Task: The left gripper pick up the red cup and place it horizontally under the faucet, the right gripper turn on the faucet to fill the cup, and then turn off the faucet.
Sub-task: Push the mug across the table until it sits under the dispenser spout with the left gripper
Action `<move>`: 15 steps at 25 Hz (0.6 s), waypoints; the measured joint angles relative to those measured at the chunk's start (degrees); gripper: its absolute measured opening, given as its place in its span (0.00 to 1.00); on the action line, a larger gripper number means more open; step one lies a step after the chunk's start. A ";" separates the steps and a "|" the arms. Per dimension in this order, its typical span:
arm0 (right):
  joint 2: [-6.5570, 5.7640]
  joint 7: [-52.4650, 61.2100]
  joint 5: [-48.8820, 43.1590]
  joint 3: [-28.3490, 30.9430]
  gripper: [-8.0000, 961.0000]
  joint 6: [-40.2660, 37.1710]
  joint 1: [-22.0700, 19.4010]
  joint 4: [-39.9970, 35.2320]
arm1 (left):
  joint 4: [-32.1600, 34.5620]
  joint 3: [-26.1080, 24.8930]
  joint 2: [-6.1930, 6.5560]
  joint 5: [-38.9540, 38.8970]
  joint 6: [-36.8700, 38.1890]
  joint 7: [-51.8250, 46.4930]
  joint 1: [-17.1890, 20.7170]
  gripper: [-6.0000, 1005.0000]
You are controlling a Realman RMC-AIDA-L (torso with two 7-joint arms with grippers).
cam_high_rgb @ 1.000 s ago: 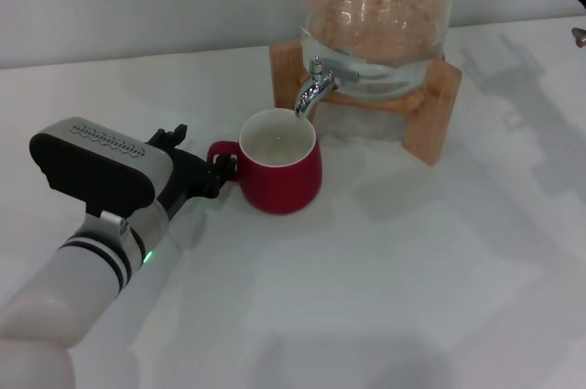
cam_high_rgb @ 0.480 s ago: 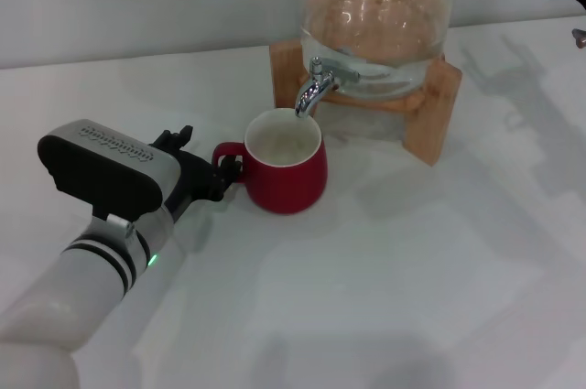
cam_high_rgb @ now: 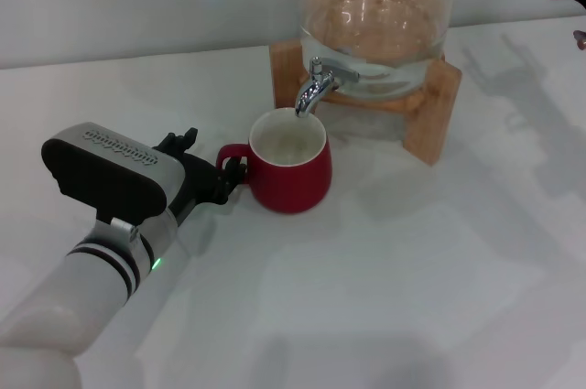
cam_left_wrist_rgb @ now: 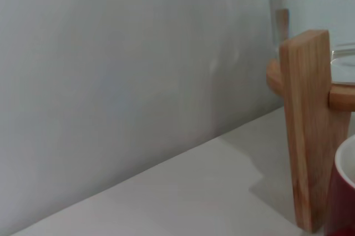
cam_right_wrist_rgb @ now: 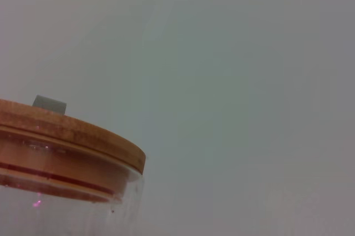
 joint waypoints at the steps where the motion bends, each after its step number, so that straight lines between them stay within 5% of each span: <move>1: 0.00 0.00 0.00 0.00 0.72 -0.01 0.00 0.00 | 0.08 -0.07 0.00 -0.01 0.01 0.16 0.03 0.69; 15: -0.03 0.00 0.00 0.00 0.72 -0.15 -0.13 0.00 | 2.12 -0.21 0.09 -0.22 0.08 2.59 2.09 0.69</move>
